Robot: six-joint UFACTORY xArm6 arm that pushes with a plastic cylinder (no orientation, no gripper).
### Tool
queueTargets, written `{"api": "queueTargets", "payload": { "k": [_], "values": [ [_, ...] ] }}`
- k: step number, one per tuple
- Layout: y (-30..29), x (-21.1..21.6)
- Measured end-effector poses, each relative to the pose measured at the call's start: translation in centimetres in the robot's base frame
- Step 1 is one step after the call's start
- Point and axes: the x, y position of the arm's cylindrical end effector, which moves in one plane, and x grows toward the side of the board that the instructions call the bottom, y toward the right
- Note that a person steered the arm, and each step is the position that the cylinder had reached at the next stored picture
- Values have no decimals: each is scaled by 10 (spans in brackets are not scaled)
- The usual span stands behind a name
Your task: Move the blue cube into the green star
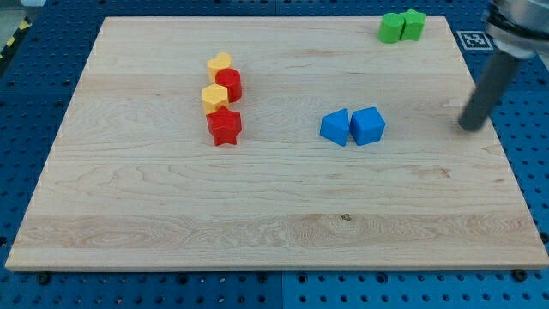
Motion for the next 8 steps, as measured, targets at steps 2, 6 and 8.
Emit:
{"api": "queueTargets", "payload": {
  "k": [2, 6, 8],
  "values": [
    [-58, 84],
    [-229, -7],
    [-143, -10]
  ]
}}
